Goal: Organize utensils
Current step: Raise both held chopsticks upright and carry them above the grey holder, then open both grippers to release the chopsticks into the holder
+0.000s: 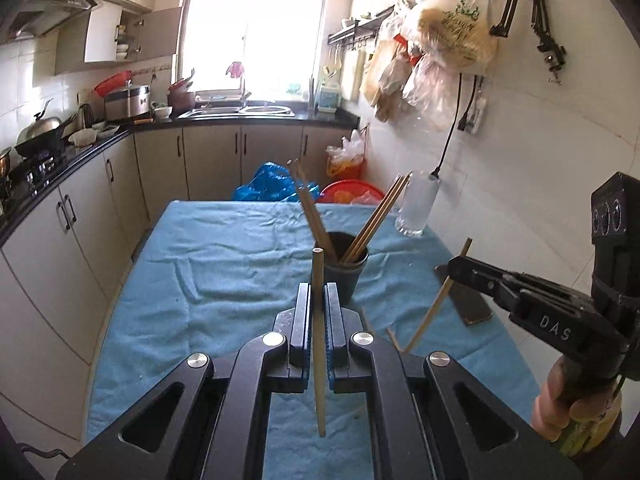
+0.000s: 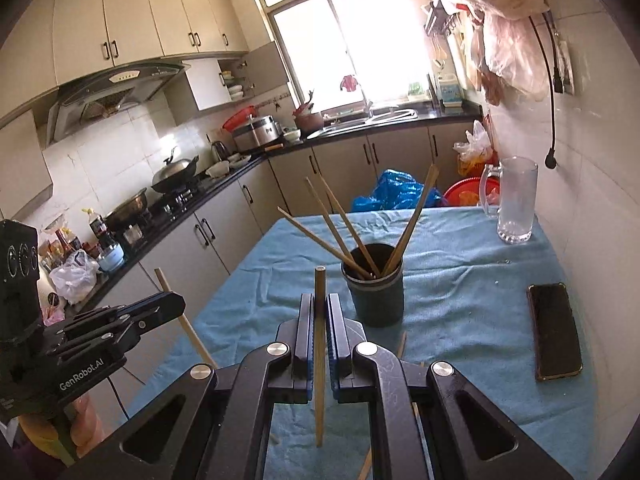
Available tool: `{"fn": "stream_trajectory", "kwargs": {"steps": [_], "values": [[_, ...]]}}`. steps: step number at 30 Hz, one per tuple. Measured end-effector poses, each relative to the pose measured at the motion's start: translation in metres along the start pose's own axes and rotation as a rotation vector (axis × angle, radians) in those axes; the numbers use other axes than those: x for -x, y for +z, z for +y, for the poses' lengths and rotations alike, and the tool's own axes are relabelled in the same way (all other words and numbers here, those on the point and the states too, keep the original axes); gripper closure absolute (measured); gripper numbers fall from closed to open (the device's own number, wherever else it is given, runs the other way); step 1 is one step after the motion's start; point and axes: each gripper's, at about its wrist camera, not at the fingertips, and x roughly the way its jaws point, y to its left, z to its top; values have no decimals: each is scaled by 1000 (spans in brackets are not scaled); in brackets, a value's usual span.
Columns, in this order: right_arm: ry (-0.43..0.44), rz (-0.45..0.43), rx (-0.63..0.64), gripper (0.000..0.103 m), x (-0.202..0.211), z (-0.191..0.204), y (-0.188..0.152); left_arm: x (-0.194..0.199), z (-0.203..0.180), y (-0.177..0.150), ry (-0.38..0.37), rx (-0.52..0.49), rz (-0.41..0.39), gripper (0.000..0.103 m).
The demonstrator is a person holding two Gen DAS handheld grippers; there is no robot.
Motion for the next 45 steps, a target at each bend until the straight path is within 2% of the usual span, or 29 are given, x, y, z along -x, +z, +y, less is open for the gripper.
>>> {"fn": "stream_trajectory", "kwargs": {"steps": [7,14,22,27,30,36,41,42,45], "values": [[-13,-47,13,97,9,0,23,-2,-15,28,-26,-27,-40,98],[-48,-108,25,97,13,-6,66,-15,-31,77,-38,-41,-76,98],[-79,-190,-21,97,2,-23,128,-41,-37,146,-14,-5,-144,98],[-116,-227,-38,97,-16,-34,154,-69,-38,172,27,2,-176,98],[-141,-217,-40,97,-35,-41,155,-97,-37,175,45,-2,-150,98],[-165,-121,-40,96,-80,-55,139,-157,-28,159,49,18,-22,98],[-174,-65,-56,96,-105,-70,128,-165,-18,150,53,52,2,97],[-171,-59,-64,96,-107,-73,128,-164,-17,150,45,57,5,95],[-159,-48,-107,95,-112,-81,129,-155,-14,149,40,68,-6,79]]}}
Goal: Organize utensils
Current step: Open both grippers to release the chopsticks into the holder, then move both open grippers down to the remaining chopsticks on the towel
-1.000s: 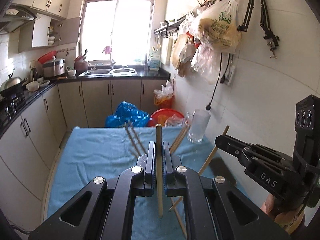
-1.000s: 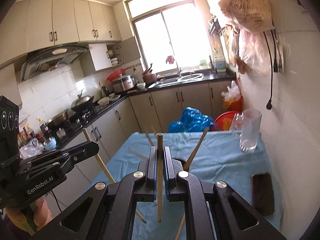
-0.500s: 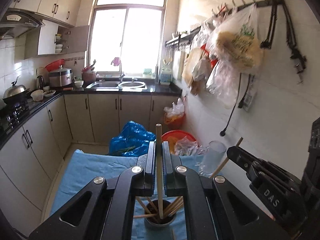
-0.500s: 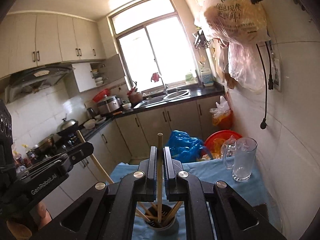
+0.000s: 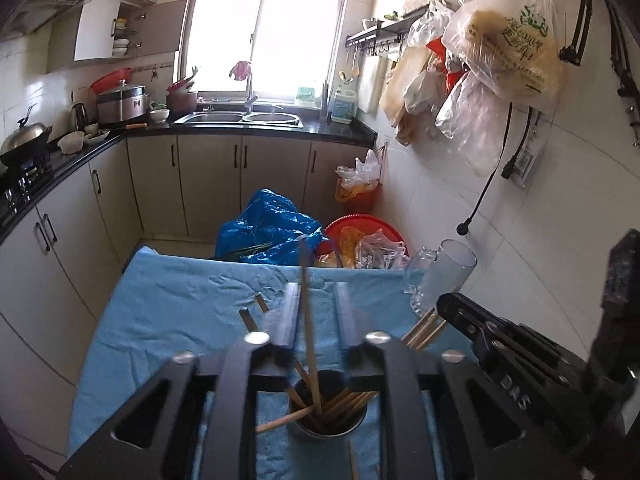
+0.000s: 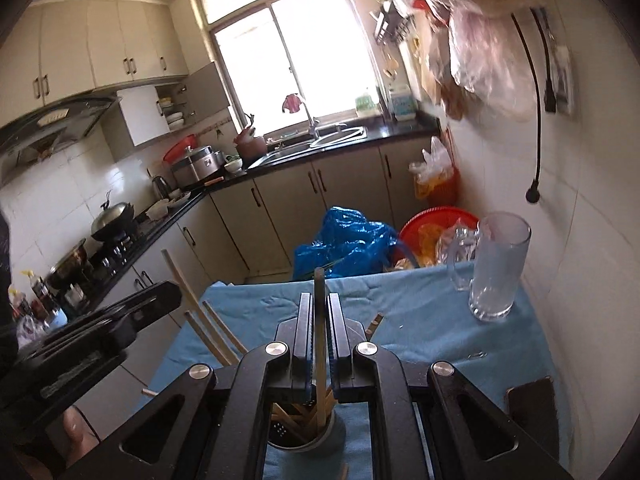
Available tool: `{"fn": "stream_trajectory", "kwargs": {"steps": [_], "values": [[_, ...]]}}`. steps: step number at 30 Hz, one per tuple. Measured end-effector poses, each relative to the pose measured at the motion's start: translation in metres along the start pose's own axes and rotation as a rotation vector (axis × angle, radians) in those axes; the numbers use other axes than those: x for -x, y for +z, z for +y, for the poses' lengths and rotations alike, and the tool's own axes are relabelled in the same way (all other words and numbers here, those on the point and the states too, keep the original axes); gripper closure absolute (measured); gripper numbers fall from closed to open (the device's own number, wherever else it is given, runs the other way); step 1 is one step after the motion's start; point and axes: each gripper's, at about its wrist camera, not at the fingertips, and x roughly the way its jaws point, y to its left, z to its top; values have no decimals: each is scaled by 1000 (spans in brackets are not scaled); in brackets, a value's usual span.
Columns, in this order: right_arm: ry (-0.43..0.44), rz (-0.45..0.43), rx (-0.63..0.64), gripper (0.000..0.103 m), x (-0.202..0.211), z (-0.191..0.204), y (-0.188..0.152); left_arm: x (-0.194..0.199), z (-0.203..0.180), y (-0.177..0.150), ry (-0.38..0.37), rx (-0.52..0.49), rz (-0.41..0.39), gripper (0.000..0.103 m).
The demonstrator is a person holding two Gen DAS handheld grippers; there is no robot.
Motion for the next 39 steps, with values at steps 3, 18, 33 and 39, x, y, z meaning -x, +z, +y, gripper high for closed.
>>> {"fn": "stream_trajectory", "kwargs": {"steps": [3,18,33,39], "values": [[5,-7,-23,75,2,-4,2,14,2,-1,3,2,-22,67],[-17,25,41,41,70,-12,-29,102,26,-67,-42,22,-34,50],[-28,482,280,42,65,-31,-237,34,43,-227,-22,78,344,45],[-35,484,263,67,61,-28,-265,7,5,-249,-52,-13,420,45]]}}
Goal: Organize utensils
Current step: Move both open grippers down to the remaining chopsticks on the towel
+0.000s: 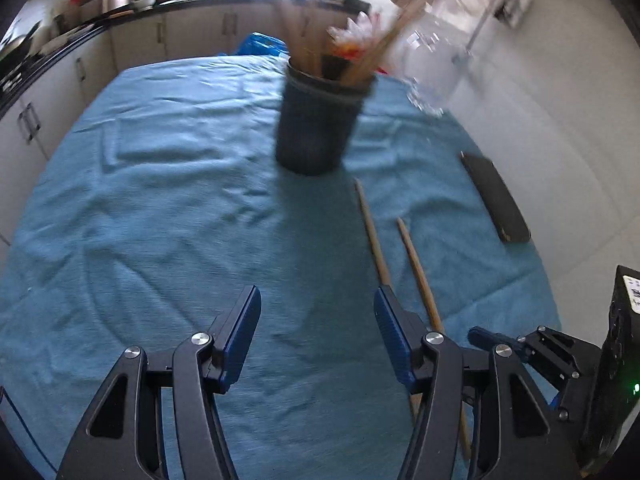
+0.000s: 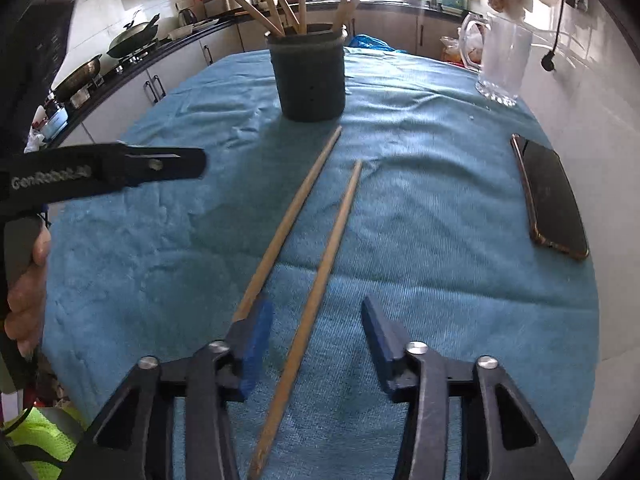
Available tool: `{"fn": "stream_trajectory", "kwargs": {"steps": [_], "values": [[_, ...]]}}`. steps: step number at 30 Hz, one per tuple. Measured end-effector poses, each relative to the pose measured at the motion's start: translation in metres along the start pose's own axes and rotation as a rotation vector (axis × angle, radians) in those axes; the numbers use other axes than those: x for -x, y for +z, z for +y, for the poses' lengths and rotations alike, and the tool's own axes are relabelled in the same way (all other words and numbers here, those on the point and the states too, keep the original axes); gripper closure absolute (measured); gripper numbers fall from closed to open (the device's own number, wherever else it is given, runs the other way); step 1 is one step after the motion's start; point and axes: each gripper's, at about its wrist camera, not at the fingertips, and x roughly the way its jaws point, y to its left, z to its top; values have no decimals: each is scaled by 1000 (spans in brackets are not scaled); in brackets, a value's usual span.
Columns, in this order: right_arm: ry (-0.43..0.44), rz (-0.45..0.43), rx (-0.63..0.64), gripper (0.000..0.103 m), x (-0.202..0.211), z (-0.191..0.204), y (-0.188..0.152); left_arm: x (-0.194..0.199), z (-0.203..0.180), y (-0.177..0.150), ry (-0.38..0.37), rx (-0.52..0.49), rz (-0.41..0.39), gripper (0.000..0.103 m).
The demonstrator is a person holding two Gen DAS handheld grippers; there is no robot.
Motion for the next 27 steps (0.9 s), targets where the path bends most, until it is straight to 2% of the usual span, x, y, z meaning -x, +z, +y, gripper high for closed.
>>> {"fn": "stream_trajectory", "kwargs": {"steps": [3,10,13,14,19,22,24,27], "values": [[-13,13,-39,91,-3,-9,-7,-19,-20,4,-5,-40,41,45],[-55,2,-170,95,17,-50,-23,-52,-48,5,24,-114,106,47],[-54,4,-185,95,23,-57,-28,-54,-53,5,65,-139,91,86],[-50,5,-190,95,24,-57,-29,-55,-52,5,47,-131,107,96],[-19,14,-216,94,25,-62,-31,-38,-30,-9,-36,-73,186,96],[33,21,-246,87,25,-70,-30,-28,-19,-19,-55,-74,221,96],[46,22,-248,83,23,-71,-26,-25,-15,-18,-79,-68,229,96],[13,29,-229,83,15,-70,-13,-29,-17,-8,-55,-82,210,95]]}}
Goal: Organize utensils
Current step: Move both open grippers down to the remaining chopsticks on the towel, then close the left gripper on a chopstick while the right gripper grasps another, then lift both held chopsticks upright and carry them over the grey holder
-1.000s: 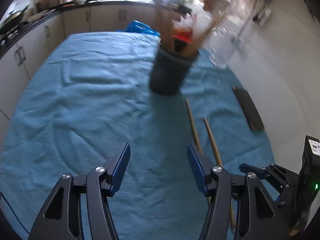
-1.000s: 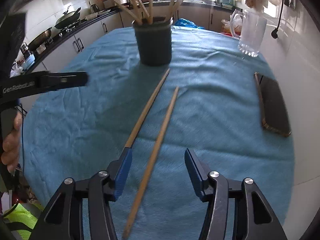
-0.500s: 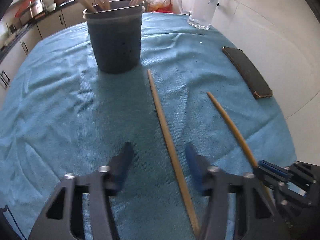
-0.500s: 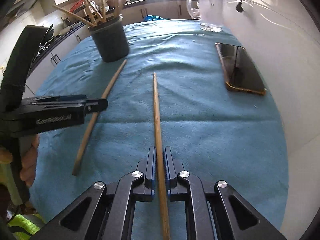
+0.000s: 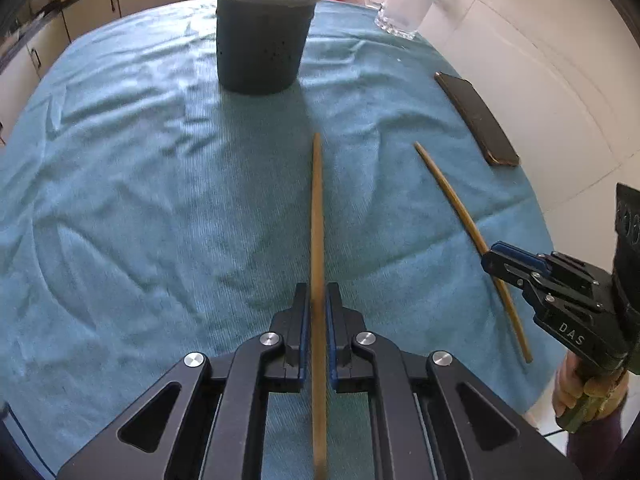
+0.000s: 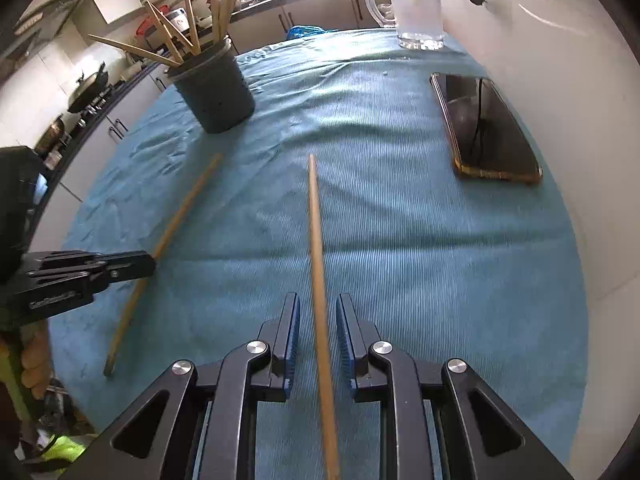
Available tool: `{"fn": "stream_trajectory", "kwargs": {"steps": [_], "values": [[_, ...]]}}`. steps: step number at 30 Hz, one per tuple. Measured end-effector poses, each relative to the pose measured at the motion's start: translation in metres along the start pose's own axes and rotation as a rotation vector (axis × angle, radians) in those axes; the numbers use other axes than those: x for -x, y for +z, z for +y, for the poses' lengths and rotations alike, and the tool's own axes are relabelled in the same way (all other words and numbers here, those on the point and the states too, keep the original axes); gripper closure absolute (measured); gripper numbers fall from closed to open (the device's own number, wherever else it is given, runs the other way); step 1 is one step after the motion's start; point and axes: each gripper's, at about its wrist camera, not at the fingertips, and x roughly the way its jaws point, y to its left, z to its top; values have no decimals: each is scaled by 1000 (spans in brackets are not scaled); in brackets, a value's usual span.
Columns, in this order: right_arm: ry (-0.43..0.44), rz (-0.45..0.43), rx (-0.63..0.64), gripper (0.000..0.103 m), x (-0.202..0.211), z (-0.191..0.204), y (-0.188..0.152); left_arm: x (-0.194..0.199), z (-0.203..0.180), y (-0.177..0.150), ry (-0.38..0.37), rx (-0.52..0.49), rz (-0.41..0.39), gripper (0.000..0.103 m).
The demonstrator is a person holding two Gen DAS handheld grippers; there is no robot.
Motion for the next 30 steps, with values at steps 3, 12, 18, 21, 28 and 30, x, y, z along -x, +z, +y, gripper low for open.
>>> {"fn": "stream_trajectory", "kwargs": {"steps": [3,12,18,21,28,30], "values": [[-13,9,0,83,-12,2,15,-13,0,16,-12,14,9,95],[-77,7,68,83,-39,10,60,-34,-8,58,10,4,-25,95],[-95,-5,83,83,-52,14,81,-39,-9,67,0,1,-43,95],[-104,-22,85,85,-54,16,84,-41,-11,68,-4,-4,-62,95],[-80,-32,51,97,-52,10,88,-37,-16,67,31,-33,-90,98],[-65,-55,40,97,-42,10,89,-25,-12,65,32,-20,-116,98]]}}
